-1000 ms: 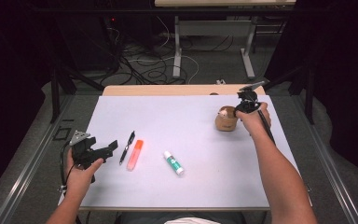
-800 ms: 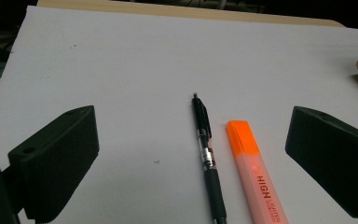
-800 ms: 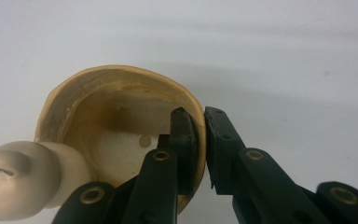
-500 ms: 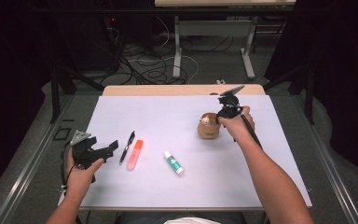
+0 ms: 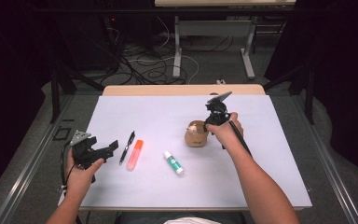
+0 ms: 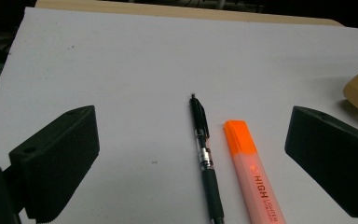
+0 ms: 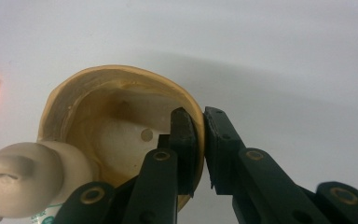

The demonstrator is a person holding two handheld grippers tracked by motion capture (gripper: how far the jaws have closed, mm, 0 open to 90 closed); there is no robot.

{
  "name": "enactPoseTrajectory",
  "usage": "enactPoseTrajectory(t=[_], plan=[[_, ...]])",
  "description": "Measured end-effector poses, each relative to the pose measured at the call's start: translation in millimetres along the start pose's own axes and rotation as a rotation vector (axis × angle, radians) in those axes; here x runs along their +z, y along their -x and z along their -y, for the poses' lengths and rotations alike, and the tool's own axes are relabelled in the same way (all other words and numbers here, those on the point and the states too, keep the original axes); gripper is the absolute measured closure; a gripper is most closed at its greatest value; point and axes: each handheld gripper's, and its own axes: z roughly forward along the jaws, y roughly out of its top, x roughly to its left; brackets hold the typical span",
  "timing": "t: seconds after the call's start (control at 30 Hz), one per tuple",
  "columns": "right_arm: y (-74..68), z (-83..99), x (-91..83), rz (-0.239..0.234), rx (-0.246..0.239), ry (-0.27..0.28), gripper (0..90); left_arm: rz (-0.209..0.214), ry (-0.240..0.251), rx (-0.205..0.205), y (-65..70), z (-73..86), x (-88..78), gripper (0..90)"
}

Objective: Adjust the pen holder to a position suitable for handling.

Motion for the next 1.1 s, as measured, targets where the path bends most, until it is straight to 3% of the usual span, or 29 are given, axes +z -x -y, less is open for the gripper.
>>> enactPoseTrajectory(t=[0.27,0.3,0.37,0.5,0.57,0.63,0.67,0.73,0.8,0.83,1.1], plan=[[-24.8,2.8,11.6,-0.005,-0.014,-0.033,83.3,0.000,-0.002,0.002,0.0,0.0,-0.1,3.0],[-27.3,3.8,12.9,0.000,-0.019,-0.010,83.4,0.000,-0.002,0.002,-0.1,0.0,-0.1,3.0],[-31.8,4.5,12.2,0.017,-0.030,-0.023,83.7,-0.001,-0.002,0.002,-0.2,0.1,0.0,3.0],[-34.6,4.1,12.9,-0.028,-0.001,-0.075,84.0,-0.001,-0.002,0.004,0.1,0.0,0.0,3.1],[-37.3,4.5,13.8,-0.043,-0.007,-0.067,84.0,0.000,-0.002,0.005,0.2,-0.1,-0.1,3.1],[-40.7,4.1,14.8,-0.027,-0.023,-0.069,84.1,-0.001,-0.003,0.004,0.2,0.1,0.0,3.2],[-42.1,3.0,14.0,-0.009,-0.035,-0.099,84.0,-0.001,-0.003,0.004,0.1,0.1,0.1,3.2],[-43.6,3.0,15.1,-0.016,-0.041,-0.093,84.1,-0.001,-0.004,0.004,0.1,0.1,0.1,3.2],[-45.0,0.7,13.5,0.003,-0.039,-0.149,84.0,-0.002,-0.005,0.004,0.1,0.1,0.1,3.2],[-44.3,0.2,16.7,-0.010,-0.030,-0.128,83.9,-0.001,-0.005,0.005,0.1,0.1,0.2,3.2],[-44.9,-0.6,18.1,-0.018,-0.014,-0.124,82.5,-0.001,-0.011,0.007,0.5,0.5,1.1,3.3]])
